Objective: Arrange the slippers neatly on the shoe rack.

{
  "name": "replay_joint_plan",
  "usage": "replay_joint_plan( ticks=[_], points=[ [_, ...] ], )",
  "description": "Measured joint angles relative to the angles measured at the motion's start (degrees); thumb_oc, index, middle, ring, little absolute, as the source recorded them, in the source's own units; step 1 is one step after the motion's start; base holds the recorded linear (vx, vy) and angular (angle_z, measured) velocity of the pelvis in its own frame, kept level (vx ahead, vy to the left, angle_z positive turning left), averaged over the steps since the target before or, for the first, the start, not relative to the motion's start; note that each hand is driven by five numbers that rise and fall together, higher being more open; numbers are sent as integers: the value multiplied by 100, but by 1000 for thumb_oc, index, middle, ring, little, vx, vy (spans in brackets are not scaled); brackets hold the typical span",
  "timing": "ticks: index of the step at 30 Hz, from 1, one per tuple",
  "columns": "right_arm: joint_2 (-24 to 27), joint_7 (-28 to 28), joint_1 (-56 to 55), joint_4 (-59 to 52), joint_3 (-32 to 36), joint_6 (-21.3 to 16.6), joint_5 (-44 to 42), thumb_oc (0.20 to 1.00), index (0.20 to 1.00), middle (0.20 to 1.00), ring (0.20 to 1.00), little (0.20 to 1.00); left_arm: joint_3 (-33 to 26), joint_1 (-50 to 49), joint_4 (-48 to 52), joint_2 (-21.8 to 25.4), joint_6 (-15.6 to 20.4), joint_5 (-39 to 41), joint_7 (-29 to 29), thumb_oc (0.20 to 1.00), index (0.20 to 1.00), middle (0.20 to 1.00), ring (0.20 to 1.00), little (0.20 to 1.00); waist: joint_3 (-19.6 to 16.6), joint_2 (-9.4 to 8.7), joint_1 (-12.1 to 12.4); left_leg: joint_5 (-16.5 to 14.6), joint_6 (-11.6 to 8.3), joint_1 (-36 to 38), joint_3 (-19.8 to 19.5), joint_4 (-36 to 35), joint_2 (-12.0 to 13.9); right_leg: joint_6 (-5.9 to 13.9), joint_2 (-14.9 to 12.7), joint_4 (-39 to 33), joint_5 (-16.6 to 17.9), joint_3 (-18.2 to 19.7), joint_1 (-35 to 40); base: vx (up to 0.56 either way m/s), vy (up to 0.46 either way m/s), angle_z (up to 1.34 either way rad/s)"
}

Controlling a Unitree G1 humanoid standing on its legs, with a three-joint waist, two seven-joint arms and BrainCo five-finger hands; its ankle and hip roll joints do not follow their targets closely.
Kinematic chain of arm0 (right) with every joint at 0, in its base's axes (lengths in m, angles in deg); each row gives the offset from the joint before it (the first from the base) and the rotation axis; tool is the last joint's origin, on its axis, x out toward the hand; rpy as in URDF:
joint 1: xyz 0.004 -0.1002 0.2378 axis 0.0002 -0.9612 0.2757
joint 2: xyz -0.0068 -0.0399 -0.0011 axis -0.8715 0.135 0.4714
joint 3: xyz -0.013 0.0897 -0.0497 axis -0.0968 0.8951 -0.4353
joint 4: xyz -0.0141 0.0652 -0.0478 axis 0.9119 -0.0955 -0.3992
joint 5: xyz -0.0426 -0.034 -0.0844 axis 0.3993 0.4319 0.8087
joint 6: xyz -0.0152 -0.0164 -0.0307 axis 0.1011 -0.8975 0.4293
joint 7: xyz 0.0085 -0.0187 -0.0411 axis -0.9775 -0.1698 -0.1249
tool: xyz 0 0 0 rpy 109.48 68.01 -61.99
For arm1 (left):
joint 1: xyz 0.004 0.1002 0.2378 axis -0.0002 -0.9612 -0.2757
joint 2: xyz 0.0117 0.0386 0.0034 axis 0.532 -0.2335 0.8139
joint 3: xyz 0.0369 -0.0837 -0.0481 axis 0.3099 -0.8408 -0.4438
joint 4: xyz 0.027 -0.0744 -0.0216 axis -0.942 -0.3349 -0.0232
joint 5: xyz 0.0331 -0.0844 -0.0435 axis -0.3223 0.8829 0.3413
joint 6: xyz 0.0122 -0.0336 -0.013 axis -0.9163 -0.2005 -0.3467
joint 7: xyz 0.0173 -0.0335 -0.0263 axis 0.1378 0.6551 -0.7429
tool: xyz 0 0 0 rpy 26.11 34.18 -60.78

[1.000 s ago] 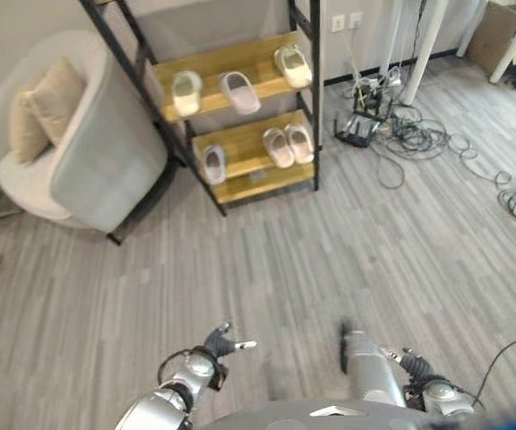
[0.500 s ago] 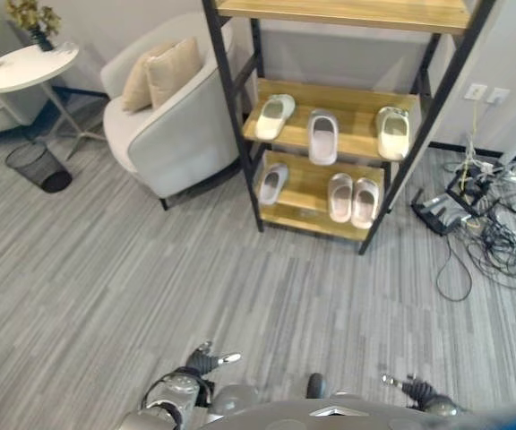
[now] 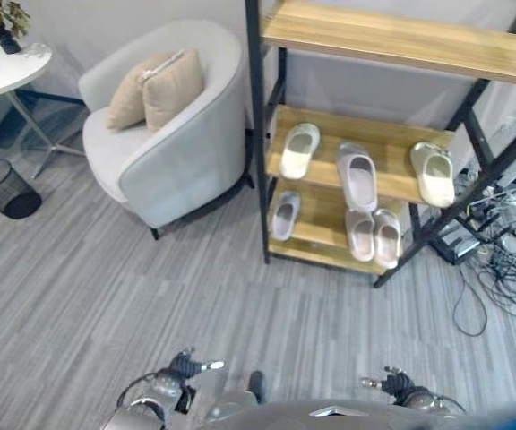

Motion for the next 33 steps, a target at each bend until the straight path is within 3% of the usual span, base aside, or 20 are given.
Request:
replay_joint_plan(
  ticks=[2, 5, 8, 9, 10, 11, 12, 14, 16, 18, 21, 24, 29, 33],
  points=[
    [8, 2, -22, -95, -10, -34, 0, 1000, 1000, 1000, 1000, 1000, 24, 2, 143, -100, 4, 4, -64, 1000, 1000, 1000, 1000, 1000, 48, 211, -18, -98, 107, 301, -62, -112, -67, -114, 65, 28, -170, 55, -188, 215, -17, -1],
    [88, 8, 10, -188, -46, -73, -5, 1000, 1000, 1000, 1000, 1000, 25, -3, 122, -202, 9, 4, -93, 1000, 1000, 1000, 1000, 1000, 41, 382, -160, -192, -48, 483, -160, -193, -71, -87, 320, -1131, -239, 37, -492, 191, -115, 19],
    [72, 16, 38, -203, -56, -65, -4, 1000, 1000, 1000, 1000, 1000, 17, -56, 68, -219, 8, 2, -89, 1000, 1000, 1000, 1000, 1000, 62, 280, -326, -262, -160, 619, -440, -198, -74, -40, 586, -2504, 533, 347, -743, 135, -149, 67],
    [8, 43, -161, -20, -26, -57, -18, 1000, 1000, 1000, 1000, 1000, 105, -194, 83, -193, 36, -26, -94, 1000, 1000, 1000, 1000, 1000, 36, 116, -332, -394, -303, 834, -591, -200, -99, -133, 680, -2363, 894, 448, -753, 224, -301, 103],
    [-15, 48, -229, 26, 6, -57, -8, 1000, 1000, 1000, 1000, 1000, 187, -342, 75, -156, 43, -74, -97, 1000, 1000, 1000, 1000, 1000, -34, 38, -323, -477, -379, 937, -679, -198, -99, -189, 738, -2310, 965, 592, -695, 197, -275, 81],
    [118, 47, -243, 99, 27, -56, -4, 1000, 1000, 1000, 1000, 1000, 208, -624, 67, -266, 44, -236, -80, 1000, 1000, 1000, 1000, 1000, -142, 204, -296, -596, -520, 1017, -755, -183, 175, -352, 963, -2446, 985, 448, -557, 141, -261, 34],
    [176, 48, -225, 92, 30, -55, -2, 1000, 1000, 1000, 1000, 1000, 209, -683, 48, -306, 27, -257, -69, 1000, 1000, 1000, 1000, 1000, -135, 306, -294, -611, -556, 989, -832, -106, 296, -505, 1079, -2657, 1075, 339, -420, 95, -183, 29],
    [279, 57, -216, 85, 11, -52, 38, 1000, 1000, 1000, 1000, 1000, 202, -710, -76, -417, 18, -392, -66, 1000, 1000, 1000, 1000, 1000, -119, 437, -269, -596, -581, 991, -840, 51, 428, -606, 1184, -3111, 1184, 192, -61, 41, -122, 23],
    [315, 60, -256, 57, -144, -39, 222, 1000, 1000, 1000, 1000, 1000, 203, -787, -107, -460, -1, -451, -56, 1000, 1000, 1000, 1000, 1000, -131, 307, -191, -652, -745, 768, -833, 702, 362, -881, 1164, -3722, 1425, 208, 375, 29, -98, 3],
    [316, 64, -248, -82, -274, -48, 226, 1000, 1000, 1000, 1000, 1000, 202, -729, -96, -469, -2, -458, -48, 1000, 1000, 1000, 1000, 1000, -131, 294, -190, -695, -810, 594, -860, 584, 465, -962, 1191, -3732, 1351, 156, 370, 29, -73, 9],
    [298, 128, -310, -133, -241, -51, 219, 1000, 1000, 1000, 1000, 1000, 196, -724, 20, -478, -4, -456, -41, 1000, 1000, 1000, 1000, 1000, -136, 317, -189, -579, -898, 609, -849, -70, 728, -979, 1300, -3762, 1299, 64, 502, 7, -34, 14],
    [299, 186, -356, -344, -310, -53, 200, 1000, 1000, 1000, 1000, 1000, 209, -724, 128, -531, 0, -456, -27, 1000, 1000, 1000, 1000, 1000, -158, 434, -167, -327, -923, 575, -869, -194, 870, -944, 1445, -3763, 1285, 69, 526, -29, -5, -14],
    [94, 330, -343, -772, -555, -191, 99, 1000, 1000, 1000, 1000, 1000, 252, -717, 159, -442, 1, -458, 14, 1000, 1000, 1000, 1000, 1000, -338, 361, -181, -127, -781, 628, -836, -421, 748, -783, 1290, -3761, 1288, 33, 520, -53, 4, -2],
    [92, 431, -216, -1054, -619, -234, 94, 1000, 1000, 1000, 1000, 1000, 378, -762, 244, -416, 5, -572, 16, 1000, 1000, 1000, 1000, 1000, -314, 478, -165, -91, -784, 647, -832, -418, 710, -732, 1245, -3761, 1314, -11, 536, -41, 12, 3]
  ],
)
